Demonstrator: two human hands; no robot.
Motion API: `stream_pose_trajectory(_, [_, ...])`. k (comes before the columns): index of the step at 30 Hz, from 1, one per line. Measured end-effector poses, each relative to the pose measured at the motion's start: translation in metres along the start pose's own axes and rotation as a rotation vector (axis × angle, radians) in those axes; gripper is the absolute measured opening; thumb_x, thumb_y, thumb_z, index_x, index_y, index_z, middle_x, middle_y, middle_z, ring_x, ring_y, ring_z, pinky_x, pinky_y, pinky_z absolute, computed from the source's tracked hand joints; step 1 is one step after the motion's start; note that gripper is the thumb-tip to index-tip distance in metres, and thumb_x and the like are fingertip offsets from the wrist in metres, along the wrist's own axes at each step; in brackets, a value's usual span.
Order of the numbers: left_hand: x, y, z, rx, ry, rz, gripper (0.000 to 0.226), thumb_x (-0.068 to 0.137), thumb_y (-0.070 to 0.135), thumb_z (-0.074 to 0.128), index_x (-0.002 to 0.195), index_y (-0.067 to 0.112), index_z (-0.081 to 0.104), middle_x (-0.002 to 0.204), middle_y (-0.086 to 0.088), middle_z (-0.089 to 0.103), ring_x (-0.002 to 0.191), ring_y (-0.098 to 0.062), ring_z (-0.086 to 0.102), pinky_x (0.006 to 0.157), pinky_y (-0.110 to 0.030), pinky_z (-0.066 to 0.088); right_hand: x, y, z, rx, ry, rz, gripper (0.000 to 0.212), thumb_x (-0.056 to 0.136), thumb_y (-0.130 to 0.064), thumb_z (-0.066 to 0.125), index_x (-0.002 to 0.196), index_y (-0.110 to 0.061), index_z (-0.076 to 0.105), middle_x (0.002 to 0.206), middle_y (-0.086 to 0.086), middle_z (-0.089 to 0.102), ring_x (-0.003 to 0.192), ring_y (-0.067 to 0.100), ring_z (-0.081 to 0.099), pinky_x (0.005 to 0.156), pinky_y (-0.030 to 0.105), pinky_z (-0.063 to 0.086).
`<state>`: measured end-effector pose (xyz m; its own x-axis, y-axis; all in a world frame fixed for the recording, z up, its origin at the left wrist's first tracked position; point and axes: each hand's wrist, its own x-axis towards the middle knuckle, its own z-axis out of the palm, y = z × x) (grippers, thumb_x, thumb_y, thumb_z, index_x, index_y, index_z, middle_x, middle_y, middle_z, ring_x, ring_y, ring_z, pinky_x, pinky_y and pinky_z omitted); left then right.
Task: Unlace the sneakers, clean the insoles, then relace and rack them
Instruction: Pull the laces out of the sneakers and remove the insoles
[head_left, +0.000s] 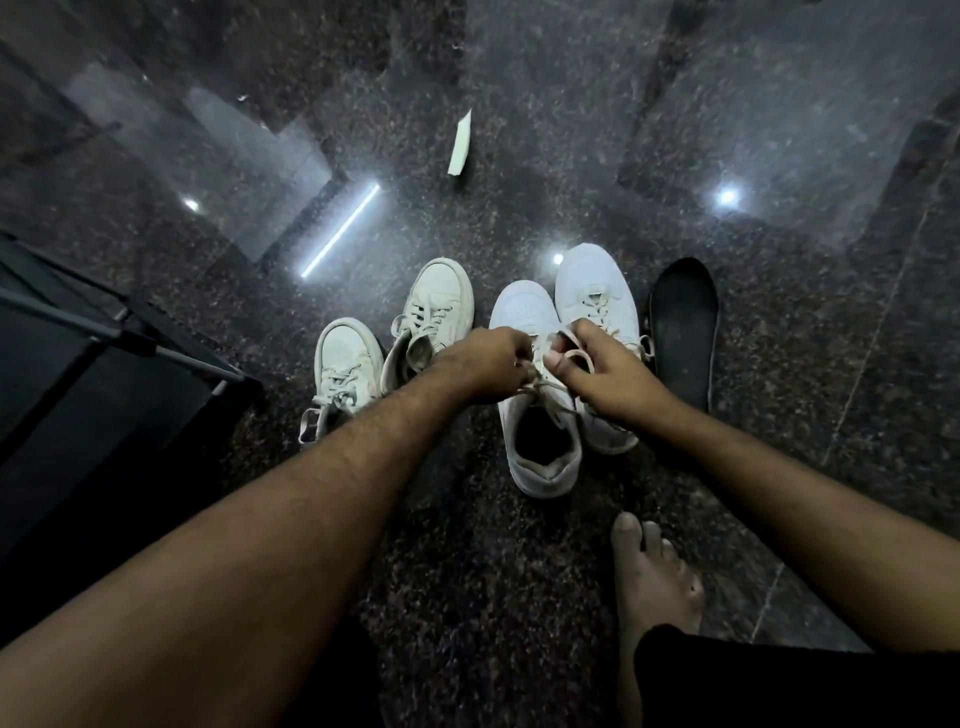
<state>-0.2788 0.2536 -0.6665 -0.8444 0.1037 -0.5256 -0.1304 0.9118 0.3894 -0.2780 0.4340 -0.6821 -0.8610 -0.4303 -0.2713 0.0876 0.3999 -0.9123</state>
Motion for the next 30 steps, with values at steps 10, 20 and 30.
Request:
stream_pose_trajectory(10, [-0.011, 0.033, -0.041, -1.296, 0.258, -0.221, 0.014, 0.105, 0.017, 0.040, 0.093, 0.014, 0.045, 0.066, -0.007, 0.052, 0.048, -0.020, 0.054, 0.054, -0.031, 0.050, 0.006, 0.023, -0.003, -0.647, 0.002, -0.116, 0.039, 0.087, -0.045, 0.067, 0.117, -0.022, 0.059, 0.104, -0.001, 0.053, 0.098, 0.020, 0.052, 0.083, 0.035, 0.044])
stream_pose_trajectory(20, [-0.010, 0.019, -0.014, 0.242, 0.446, -0.098, 0.072, 0.087, 0.038, 0.073, 0.139, 0.006, 0.036, 0.137, -0.018, 0.041, 0.124, -0.035, 0.044, 0.100, -0.046, 0.039, -0.003, 0.013, 0.008, -1.010, -0.044, -0.345, 0.020, 0.081, -0.024, 0.066, 0.101, -0.020, 0.064, 0.095, 0.002, 0.057, 0.088, 0.027, 0.054, 0.073, 0.041, 0.043])
stream_pose_trajectory(30, [-0.005, 0.012, 0.007, 0.053, -0.059, -0.055, 0.037, 0.082, 0.032, 0.076, 0.110, 0.010, 0.065, 0.108, -0.011, 0.070, 0.101, -0.030, 0.065, 0.080, -0.035, 0.051, 0.000, 0.018, 0.011, -0.938, -0.057, -0.235, 0.027, 0.087, -0.031, 0.060, 0.113, -0.023, 0.060, 0.096, 0.002, 0.057, 0.091, 0.027, 0.056, 0.075, 0.043, 0.048])
